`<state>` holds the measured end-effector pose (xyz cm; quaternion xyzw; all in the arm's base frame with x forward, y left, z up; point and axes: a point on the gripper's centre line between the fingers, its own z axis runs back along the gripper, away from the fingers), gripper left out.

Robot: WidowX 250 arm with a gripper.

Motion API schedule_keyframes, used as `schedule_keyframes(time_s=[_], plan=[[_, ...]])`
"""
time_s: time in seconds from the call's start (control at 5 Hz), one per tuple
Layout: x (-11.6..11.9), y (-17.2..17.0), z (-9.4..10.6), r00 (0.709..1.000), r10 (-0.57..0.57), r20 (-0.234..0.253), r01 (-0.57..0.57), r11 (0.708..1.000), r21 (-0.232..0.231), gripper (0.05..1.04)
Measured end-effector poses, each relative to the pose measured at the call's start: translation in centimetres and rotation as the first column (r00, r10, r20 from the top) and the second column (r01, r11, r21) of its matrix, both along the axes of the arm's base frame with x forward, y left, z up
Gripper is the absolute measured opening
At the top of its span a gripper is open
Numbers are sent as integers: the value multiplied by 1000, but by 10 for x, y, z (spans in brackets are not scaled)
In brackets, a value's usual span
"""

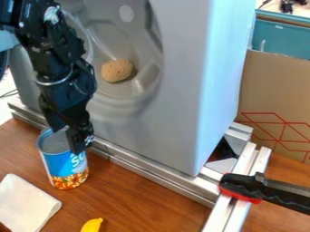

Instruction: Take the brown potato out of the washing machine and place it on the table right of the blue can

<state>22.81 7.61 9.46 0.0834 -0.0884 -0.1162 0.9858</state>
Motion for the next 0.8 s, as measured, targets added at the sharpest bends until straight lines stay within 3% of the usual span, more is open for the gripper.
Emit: schedule_keyframes(time_s=[0.2, 0.6, 0.8], plan=[[37, 12, 11, 985, -73, 156, 69, 997, 31, 998], [69, 34, 23, 961, -79, 264, 47, 991, 126, 998], [81, 31, 30, 949, -39, 312, -17, 984, 175, 998]])
